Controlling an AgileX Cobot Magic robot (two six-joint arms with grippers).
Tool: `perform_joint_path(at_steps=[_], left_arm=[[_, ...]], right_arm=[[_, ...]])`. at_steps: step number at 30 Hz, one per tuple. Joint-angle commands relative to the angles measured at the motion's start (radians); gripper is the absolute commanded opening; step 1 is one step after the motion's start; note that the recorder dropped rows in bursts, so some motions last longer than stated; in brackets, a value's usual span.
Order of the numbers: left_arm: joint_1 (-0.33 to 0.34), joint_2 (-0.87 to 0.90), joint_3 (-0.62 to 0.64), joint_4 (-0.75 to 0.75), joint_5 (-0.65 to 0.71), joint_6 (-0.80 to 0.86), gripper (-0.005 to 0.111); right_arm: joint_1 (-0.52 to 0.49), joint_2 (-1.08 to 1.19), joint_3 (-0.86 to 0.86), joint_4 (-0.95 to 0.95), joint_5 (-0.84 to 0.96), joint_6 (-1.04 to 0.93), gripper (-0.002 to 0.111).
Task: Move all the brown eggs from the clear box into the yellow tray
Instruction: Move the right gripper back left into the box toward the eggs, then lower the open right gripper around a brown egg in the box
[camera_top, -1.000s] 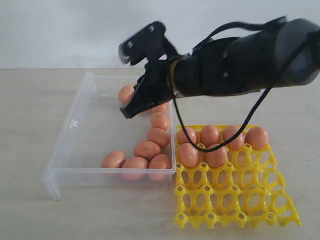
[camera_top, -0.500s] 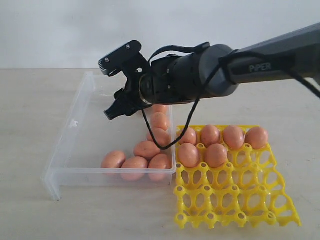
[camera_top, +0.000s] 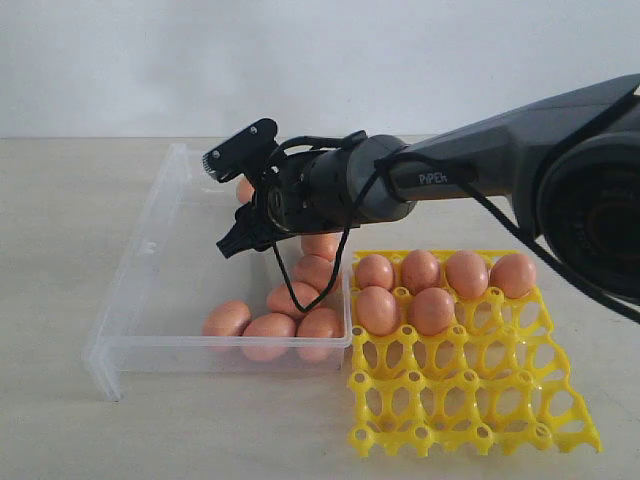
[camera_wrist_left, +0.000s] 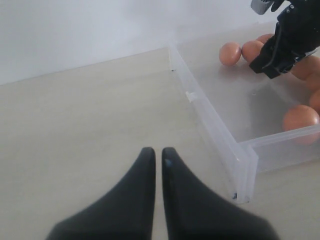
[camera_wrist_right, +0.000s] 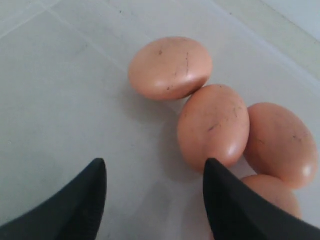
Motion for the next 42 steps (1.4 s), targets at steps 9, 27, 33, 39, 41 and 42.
perform_joint_path(at_steps=[9, 27, 33, 39, 41, 42], left_arm=[[0.004, -0.004, 0.004, 0.0, -0.004, -0.011, 0.004], [0.004, -0.004, 0.004, 0.0, -0.004, -0.011, 0.004], [0.004, -0.004, 0.004, 0.0, -0.004, -0.011, 0.004], [0.004, -0.004, 0.004, 0.0, -0.004, -0.011, 0.004], [0.004, -0.004, 0.004, 0.0, -0.004, -0.011, 0.004], [0.004, -0.004, 0.004, 0.0, -0.004, -0.011, 0.004]], right_arm=[[-0.001, 0.034, -0.02, -0.203, 0.132, 0.229, 0.051], [-0.089, 0.081, -0.02, -0.408, 0.003, 0.578, 0.038], [-0.089, 0.081, -0.02, -0.408, 0.023, 0.579, 0.0], [-0.089, 0.079, -0.02, -0.407, 0.005, 0.584, 0.0], [-0.089, 0.077, -0.02, -0.405, -0.001, 0.583, 0.0], [-0.089, 0.07, -0.02, -0.402, -0.004, 0.583, 0.0]])
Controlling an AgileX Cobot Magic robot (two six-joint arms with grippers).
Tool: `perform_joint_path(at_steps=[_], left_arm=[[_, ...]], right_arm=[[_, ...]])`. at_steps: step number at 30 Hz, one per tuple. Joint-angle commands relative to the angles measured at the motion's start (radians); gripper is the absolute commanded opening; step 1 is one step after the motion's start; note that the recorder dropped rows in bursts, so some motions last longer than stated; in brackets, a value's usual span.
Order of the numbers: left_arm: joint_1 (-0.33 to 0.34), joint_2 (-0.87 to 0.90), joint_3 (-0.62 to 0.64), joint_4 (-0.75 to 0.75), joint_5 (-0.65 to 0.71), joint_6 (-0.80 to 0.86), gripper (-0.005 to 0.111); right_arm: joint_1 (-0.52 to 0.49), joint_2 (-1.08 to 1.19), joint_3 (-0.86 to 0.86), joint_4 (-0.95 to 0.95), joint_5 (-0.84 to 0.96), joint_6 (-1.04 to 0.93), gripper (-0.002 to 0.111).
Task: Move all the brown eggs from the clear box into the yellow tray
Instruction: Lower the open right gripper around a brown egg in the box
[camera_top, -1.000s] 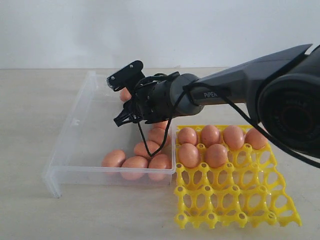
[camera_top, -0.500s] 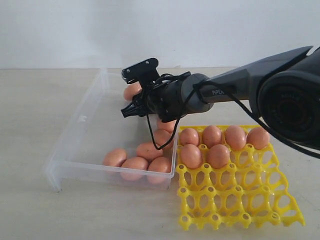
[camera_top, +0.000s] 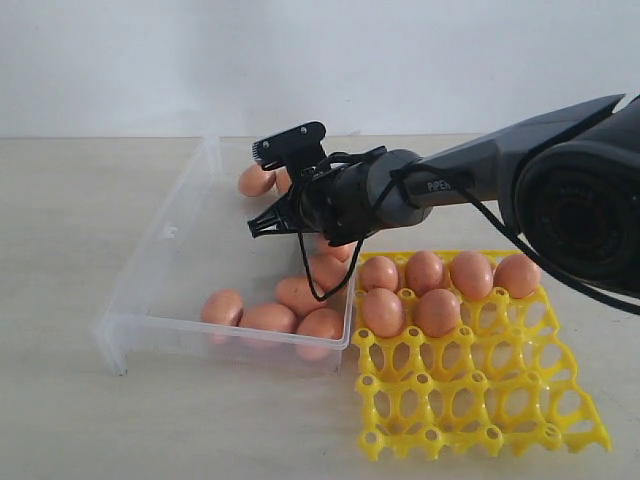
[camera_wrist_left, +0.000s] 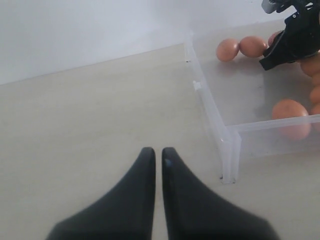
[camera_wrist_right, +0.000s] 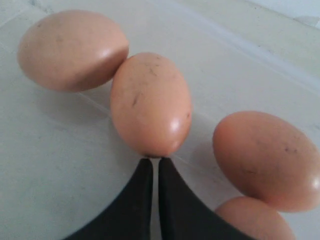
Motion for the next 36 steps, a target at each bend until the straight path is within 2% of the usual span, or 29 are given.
perform_joint_path(at_steps=[1, 5, 9, 12, 17, 20, 24, 30, 31, 33, 35, 36], left_arm=[[0.004, -0.004, 0.004, 0.0, -0.004, -0.011, 0.004], [0.004, -0.004, 0.004, 0.0, -0.004, -0.011, 0.004], [0.004, -0.004, 0.004, 0.0, -0.004, -0.011, 0.004], [0.004, -0.004, 0.004, 0.0, -0.004, -0.011, 0.004], [0.004, -0.004, 0.004, 0.0, -0.004, -0.011, 0.004], [0.004, -0.004, 0.004, 0.0, -0.004, -0.011, 0.004], [0.004, -0.004, 0.004, 0.0, -0.004, -0.011, 0.004], [0.004, -0.004, 0.004, 0.0, -0.004, -0.011, 0.004], [0.004, -0.004, 0.004, 0.0, -0.004, -0.011, 0.004], [0.004, -0.004, 0.004, 0.0, -0.004, -0.011, 0.004], [0.004, -0.004, 0.004, 0.0, -0.004, -0.011, 0.004], [0.004, -0.004, 0.004, 0.0, -0.004, -0.011, 0.004]], right_arm=[[-0.006, -0.022, 0.006, 0.021, -0.019, 0.0, 0.0], [0.001, -0.095, 0.006, 0.125, -0.063, -0.055, 0.0], [0.04, -0.171, 0.006, 0.327, -0.035, -0.267, 0.0], [0.097, -0.222, 0.006, 0.62, 0.098, -0.677, 0.0], [0.174, -0.294, 0.006, 1.305, 0.462, -1.646, 0.0], [0.152, -0.304, 0.005, 1.613, 0.613, -1.942, 0.0], [0.083, -0.304, 0.005, 1.814, 0.791, -2.135, 0.0], [0.015, -0.317, 0.005, 1.824, 0.816, -2.18, 0.001], [0.013, -0.317, 0.005, 1.824, 0.828, -2.204, 0.005], [0.013, -0.317, 0.005, 1.823, 0.852, -2.257, 0.02], [0.02, -0.317, 0.005, 1.823, 0.844, -2.321, 0.042], [0.027, -0.317, 0.005, 1.817, 0.822, -2.371, 0.062]])
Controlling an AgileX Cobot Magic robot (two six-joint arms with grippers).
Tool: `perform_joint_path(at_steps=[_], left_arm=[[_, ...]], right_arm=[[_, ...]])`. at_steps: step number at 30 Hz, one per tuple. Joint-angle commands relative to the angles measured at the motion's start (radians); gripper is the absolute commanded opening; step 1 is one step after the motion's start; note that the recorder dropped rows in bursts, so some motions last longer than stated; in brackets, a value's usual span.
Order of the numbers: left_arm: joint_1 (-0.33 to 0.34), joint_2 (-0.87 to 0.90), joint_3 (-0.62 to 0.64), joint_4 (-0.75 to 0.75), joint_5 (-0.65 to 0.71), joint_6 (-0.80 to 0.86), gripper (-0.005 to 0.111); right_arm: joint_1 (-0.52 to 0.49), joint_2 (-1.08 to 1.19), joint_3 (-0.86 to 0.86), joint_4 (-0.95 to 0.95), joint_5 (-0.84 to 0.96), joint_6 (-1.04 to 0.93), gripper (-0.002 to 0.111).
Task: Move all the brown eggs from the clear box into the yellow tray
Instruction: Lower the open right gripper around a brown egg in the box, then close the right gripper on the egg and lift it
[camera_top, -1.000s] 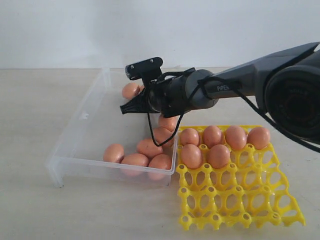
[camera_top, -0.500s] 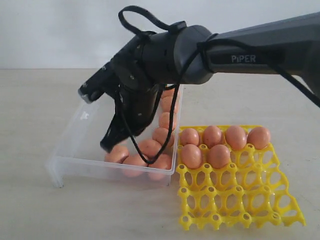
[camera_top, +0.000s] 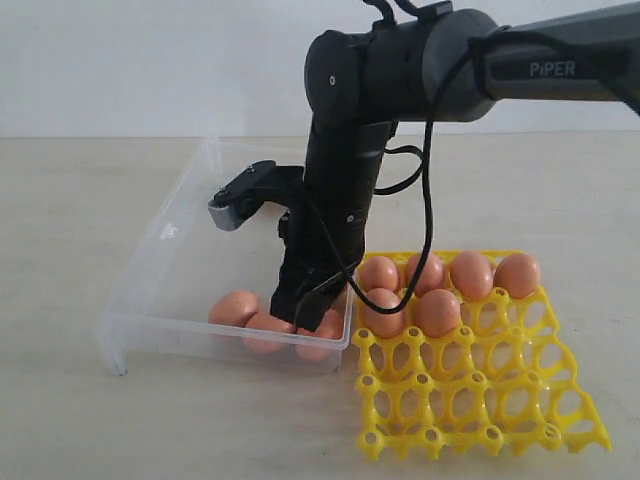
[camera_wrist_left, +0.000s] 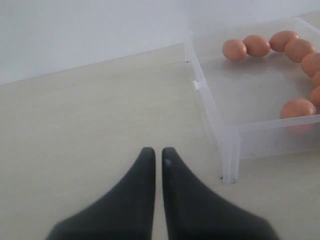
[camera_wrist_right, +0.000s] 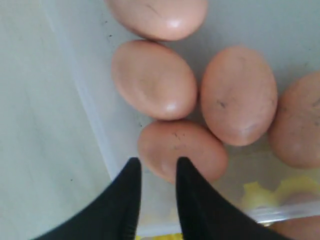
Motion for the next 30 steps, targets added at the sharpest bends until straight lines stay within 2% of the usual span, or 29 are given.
perform_joint_path(at_steps=[1, 3, 5, 6, 9, 16, 22, 30], left_arm=[[0.004, -0.004, 0.004, 0.0, -0.004, -0.011, 0.004], [0.004, -0.004, 0.004, 0.0, -0.004, -0.011, 0.004], [0.004, -0.004, 0.004, 0.0, -0.004, -0.011, 0.004], [0.004, -0.004, 0.004, 0.0, -0.004, -0.011, 0.004], [0.004, -0.004, 0.004, 0.0, -0.004, -0.011, 0.004], [0.004, -0.004, 0.004, 0.0, -0.004, -0.011, 0.004], [0.004, -0.004, 0.004, 0.0, -0.004, -0.011, 0.004], [0.004, -0.004, 0.004, 0.0, -0.004, -0.011, 0.004]], right_arm=[[0.012, -0.014, -0.003, -0.01, -0.039, -0.144, 0.069], [0.018, -0.012, -0.003, -0.04, -0.15, -0.144, 0.071], [0.018, -0.012, -0.003, -0.084, -0.24, -0.149, 0.063], [0.018, -0.012, -0.003, -0.123, -0.268, -0.166, 0.056], [0.018, -0.012, -0.003, -0.13, -0.273, -0.22, 0.041], [0.018, 0.007, -0.003, -0.134, -0.278, -0.252, 0.041], [0.024, 0.061, -0.003, -0.131, -0.278, -0.239, 0.048], [0.024, 0.095, -0.003, -0.141, -0.292, -0.222, 0.049]])
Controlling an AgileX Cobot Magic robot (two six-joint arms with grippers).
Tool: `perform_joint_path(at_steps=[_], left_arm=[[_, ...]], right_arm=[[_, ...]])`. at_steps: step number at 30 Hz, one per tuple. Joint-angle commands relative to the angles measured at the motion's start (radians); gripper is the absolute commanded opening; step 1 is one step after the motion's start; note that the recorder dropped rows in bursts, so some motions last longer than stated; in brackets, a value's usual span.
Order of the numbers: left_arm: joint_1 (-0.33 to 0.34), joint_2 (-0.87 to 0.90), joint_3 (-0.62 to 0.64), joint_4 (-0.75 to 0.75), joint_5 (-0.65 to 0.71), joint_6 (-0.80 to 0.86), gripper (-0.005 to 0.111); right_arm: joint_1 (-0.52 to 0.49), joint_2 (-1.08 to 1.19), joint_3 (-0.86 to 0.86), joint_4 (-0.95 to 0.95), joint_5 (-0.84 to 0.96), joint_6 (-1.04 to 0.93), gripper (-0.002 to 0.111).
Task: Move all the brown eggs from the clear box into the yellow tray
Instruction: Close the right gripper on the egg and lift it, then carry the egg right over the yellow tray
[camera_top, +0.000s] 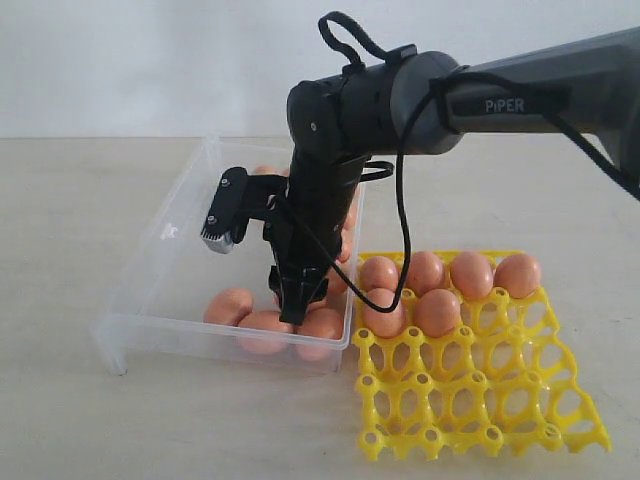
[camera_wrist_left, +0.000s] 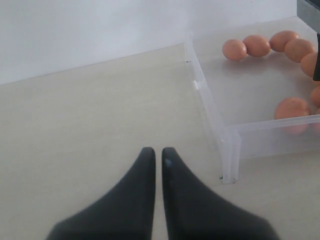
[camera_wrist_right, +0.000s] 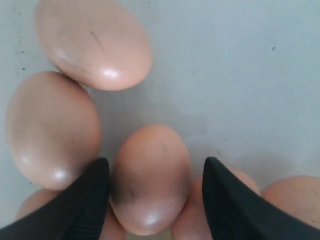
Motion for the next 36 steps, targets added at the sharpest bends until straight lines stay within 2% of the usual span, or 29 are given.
perform_joint_path(at_steps=[1, 7, 9, 12, 13, 20, 25, 27, 28, 31, 36], left_arm=[[0.004, -0.004, 0.004, 0.0, -0.004, -0.011, 0.004], [0.004, -0.004, 0.004, 0.0, -0.004, -0.011, 0.004], [0.004, -0.004, 0.004, 0.0, -0.004, -0.011, 0.004], [0.004, -0.004, 0.004, 0.0, -0.004, -0.011, 0.004], [0.004, -0.004, 0.004, 0.0, -0.004, -0.011, 0.004], [0.004, -0.004, 0.004, 0.0, -0.004, -0.011, 0.004], [0.004, -0.004, 0.004, 0.0, -0.004, -0.011, 0.004], [0.004, -0.004, 0.004, 0.0, -0.004, -0.011, 0.004], [0.004, -0.004, 0.004, 0.0, -0.004, -0.011, 0.004], [0.004, -0.004, 0.004, 0.0, -0.004, -0.011, 0.004], [0.004, -0.004, 0.004, 0.0, -0.004, -0.011, 0.004]], right_arm=[[-0.001, 0.029, -0.003, -0.009, -0.003, 0.005, 0.049], [-0.001, 0.054, -0.003, -0.009, -0.015, 0.005, 0.049], [-0.001, 0.054, -0.003, -0.011, -0.024, 0.005, 0.045], [-0.001, 0.052, -0.003, -0.029, -0.033, 0.005, 0.018], [-0.001, 0.047, -0.003, -0.033, -0.039, 0.008, 0.0], [-0.001, -0.035, -0.003, -0.002, -0.042, 0.181, 0.0], [-0.001, -0.181, 0.016, 0.203, -0.175, 0.289, 0.0], [-0.001, -0.265, 0.141, 0.305, -0.371, 0.301, 0.0], [-0.001, -0.346, 0.271, 0.316, -0.548, 0.356, 0.0], [-0.001, -0.488, 0.554, 0.316, -0.862, 0.401, 0.0], [-0.038, -0.703, 0.952, 0.373, -1.429, 0.341, 0.0]])
